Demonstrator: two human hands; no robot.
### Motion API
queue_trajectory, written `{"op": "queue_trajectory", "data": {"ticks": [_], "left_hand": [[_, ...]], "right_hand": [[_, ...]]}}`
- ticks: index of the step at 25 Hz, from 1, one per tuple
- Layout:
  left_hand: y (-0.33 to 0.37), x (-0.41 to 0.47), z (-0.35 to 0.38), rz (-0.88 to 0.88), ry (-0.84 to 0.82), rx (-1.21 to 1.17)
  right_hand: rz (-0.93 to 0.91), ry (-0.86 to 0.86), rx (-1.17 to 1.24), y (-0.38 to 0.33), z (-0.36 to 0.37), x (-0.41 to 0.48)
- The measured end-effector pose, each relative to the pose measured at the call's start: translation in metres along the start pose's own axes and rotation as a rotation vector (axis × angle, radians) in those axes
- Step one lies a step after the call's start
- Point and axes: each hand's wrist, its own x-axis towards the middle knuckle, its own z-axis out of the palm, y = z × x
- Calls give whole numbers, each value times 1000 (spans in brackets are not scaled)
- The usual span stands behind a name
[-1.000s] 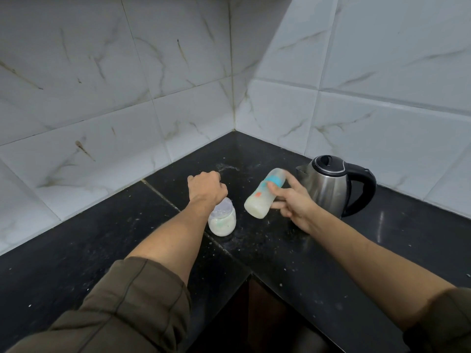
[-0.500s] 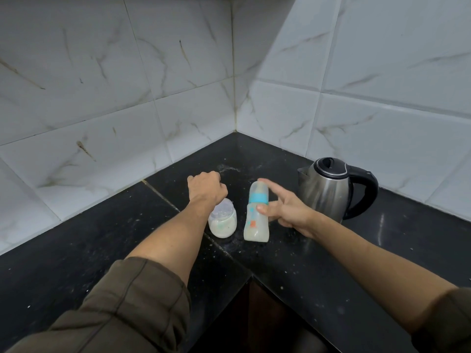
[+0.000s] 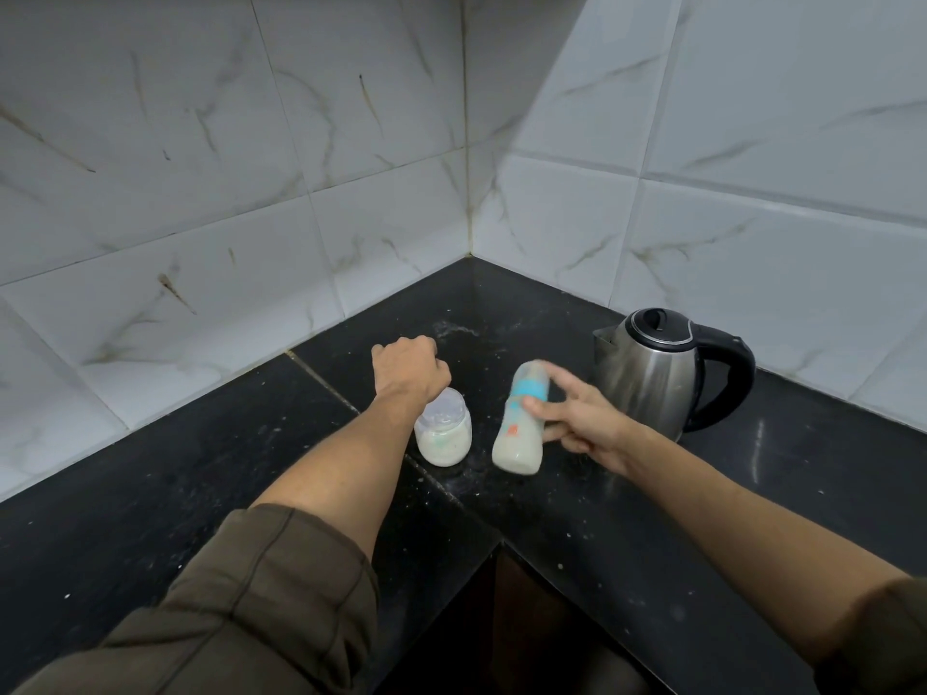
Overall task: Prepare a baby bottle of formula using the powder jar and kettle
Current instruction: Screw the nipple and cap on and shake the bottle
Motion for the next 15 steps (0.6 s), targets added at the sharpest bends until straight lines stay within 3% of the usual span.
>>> {"op": "queue_trajectory", "data": {"ticks": [3, 5, 8, 15], "left_hand": [[-2, 0, 0, -9, 0, 1], [-2, -1, 2, -6, -6, 1], [2, -3, 5, 8, -10, -7], [-1, -4, 8, -6, -24, -8]], "right_hand": [[-125, 251, 89, 0, -11, 5], [-233, 301, -96, 5, -15, 9], [-270, 315, -373, 17, -12, 12], [-224, 269, -702, 42, -2, 16]]}}
